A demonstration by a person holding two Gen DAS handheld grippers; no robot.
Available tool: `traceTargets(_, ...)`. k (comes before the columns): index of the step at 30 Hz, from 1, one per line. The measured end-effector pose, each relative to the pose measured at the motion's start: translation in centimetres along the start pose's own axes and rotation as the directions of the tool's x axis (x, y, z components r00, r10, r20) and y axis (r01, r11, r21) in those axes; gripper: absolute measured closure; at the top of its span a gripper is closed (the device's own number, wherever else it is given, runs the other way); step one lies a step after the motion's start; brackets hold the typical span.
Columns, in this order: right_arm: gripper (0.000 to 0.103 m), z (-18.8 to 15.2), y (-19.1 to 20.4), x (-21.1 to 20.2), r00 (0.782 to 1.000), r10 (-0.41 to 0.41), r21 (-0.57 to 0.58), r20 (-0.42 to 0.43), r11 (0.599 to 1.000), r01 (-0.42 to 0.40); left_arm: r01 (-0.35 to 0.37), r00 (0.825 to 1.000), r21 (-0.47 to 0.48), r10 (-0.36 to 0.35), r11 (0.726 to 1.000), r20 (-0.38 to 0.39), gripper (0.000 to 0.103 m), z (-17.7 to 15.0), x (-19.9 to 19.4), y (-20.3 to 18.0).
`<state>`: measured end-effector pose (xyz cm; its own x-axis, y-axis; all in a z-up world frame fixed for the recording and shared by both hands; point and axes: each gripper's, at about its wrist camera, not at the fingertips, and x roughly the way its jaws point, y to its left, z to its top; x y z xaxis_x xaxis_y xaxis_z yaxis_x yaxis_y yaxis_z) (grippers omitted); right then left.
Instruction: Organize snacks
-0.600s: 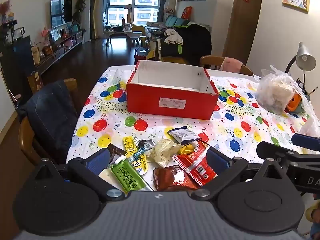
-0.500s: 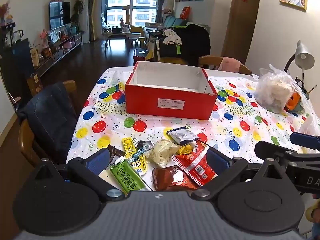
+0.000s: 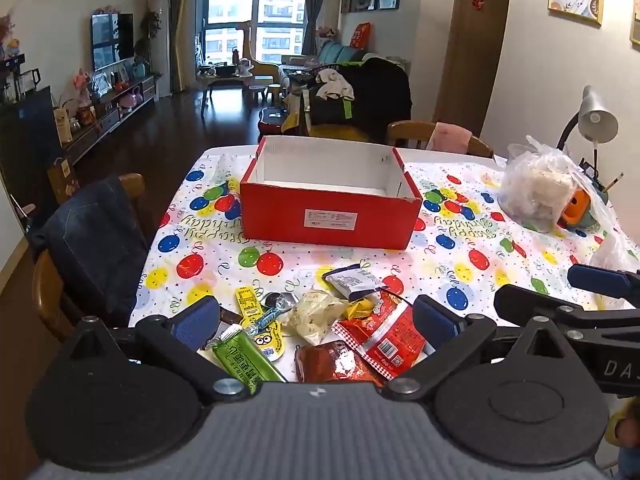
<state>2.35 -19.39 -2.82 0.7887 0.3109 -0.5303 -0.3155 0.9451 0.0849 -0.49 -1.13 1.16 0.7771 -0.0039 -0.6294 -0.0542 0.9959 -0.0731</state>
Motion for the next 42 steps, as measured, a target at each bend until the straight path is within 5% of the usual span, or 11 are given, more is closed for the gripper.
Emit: traceTargets(42, 0.005, 0.0, 0.7, 0.4, 1.0, -0.015, -0.034, -0.013, 0.999, 0.015, 0.016, 0.999, -0.041, -0.018, 0.999, -0.035, 0.0, -0.6, 0.1, 0.9)
